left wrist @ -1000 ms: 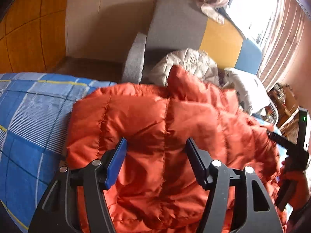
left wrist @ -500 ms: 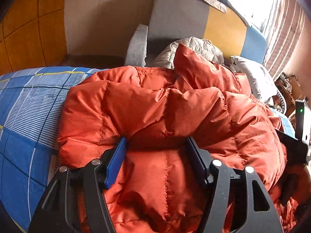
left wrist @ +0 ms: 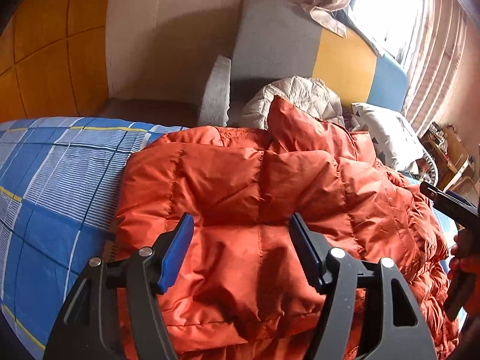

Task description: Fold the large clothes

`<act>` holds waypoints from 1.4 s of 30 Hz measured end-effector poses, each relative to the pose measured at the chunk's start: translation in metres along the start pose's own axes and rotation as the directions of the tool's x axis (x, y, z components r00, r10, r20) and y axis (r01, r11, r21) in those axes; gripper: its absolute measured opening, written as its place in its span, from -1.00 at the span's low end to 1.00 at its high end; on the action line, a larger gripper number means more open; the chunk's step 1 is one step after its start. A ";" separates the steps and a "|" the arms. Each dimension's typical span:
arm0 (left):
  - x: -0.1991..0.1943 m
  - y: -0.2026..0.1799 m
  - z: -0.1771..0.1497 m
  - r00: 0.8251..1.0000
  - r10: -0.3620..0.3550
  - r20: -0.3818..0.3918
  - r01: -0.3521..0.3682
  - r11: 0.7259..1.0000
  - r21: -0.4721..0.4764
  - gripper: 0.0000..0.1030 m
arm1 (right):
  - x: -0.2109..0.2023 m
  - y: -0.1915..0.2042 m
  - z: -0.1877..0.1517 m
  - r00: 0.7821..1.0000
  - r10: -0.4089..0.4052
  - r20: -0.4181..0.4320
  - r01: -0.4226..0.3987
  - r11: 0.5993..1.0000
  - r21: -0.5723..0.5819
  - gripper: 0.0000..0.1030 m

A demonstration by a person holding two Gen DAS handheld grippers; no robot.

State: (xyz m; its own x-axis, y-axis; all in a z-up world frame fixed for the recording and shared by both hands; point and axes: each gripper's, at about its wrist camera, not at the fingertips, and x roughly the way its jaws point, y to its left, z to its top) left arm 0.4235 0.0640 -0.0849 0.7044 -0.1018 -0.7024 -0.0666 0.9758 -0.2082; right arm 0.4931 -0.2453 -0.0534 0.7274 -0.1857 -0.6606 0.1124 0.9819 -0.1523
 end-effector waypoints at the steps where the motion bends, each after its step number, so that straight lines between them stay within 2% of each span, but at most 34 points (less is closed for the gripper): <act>1: 0.000 0.000 0.000 1.000 -0.002 0.000 0.002 1.000 -0.001 0.28 | -0.003 0.005 0.000 1.000 0.028 0.006 -0.028 1.000 -0.005 0.93; 3: 0.002 0.000 -0.001 1.000 -0.003 -0.002 0.003 1.000 0.008 0.28 | -0.005 0.023 -0.004 0.993 0.121 -0.011 -0.121 0.992 -0.028 0.93; 6: 0.008 -0.003 -0.002 1.000 0.008 -0.028 -0.007 0.999 0.031 0.28 | 0.006 0.049 -0.015 0.986 0.159 -0.055 -0.163 0.984 -0.077 0.93; 12: 0.026 -0.002 -0.011 0.998 0.022 -0.054 -0.019 0.998 0.053 0.30 | 0.045 0.057 -0.036 0.977 0.165 -0.132 -0.171 0.985 -0.037 0.94; 16: 0.033 -0.002 -0.014 0.998 0.030 -0.050 -0.027 0.998 0.050 0.30 | 0.053 0.063 -0.043 0.984 0.137 -0.114 -0.145 0.987 -0.066 0.94; 21: 0.026 -0.005 -0.013 0.997 0.048 -0.069 -0.044 0.998 0.054 0.30 | 0.052 0.061 -0.038 0.979 0.133 -0.157 -0.145 0.987 -0.065 0.94; 23: 0.009 -0.002 -0.015 0.998 0.039 -0.058 -0.037 0.999 0.031 0.45 | 0.043 0.053 -0.036 0.973 0.147 -0.176 -0.159 0.986 -0.057 0.94; 29: -0.050 0.012 -0.042 1.000 0.016 -0.013 -0.015 0.999 0.031 0.52 | -0.003 0.013 -0.051 0.973 0.166 -0.159 -0.174 0.984 -0.043 0.94; 38: -0.117 0.033 -0.099 1.000 0.003 0.002 -0.003 1.000 0.029 0.52 | -0.047 -0.061 -0.121 0.961 0.101 -0.256 -0.126 0.988 -0.086 0.94; 42: -0.143 0.037 -0.121 1.000 0.005 0.014 -0.006 0.999 0.052 0.52 | -0.065 -0.088 -0.154 0.951 0.104 -0.292 -0.133 0.988 -0.083 0.94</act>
State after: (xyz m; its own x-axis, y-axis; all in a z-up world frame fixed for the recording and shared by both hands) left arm 0.2347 0.0909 -0.0743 0.7139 -0.0938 -0.6939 -0.0338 0.9852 -0.1679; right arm 0.3318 -0.3257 -0.1106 0.5057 -0.0851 -0.8585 -0.0422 0.9915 -0.1232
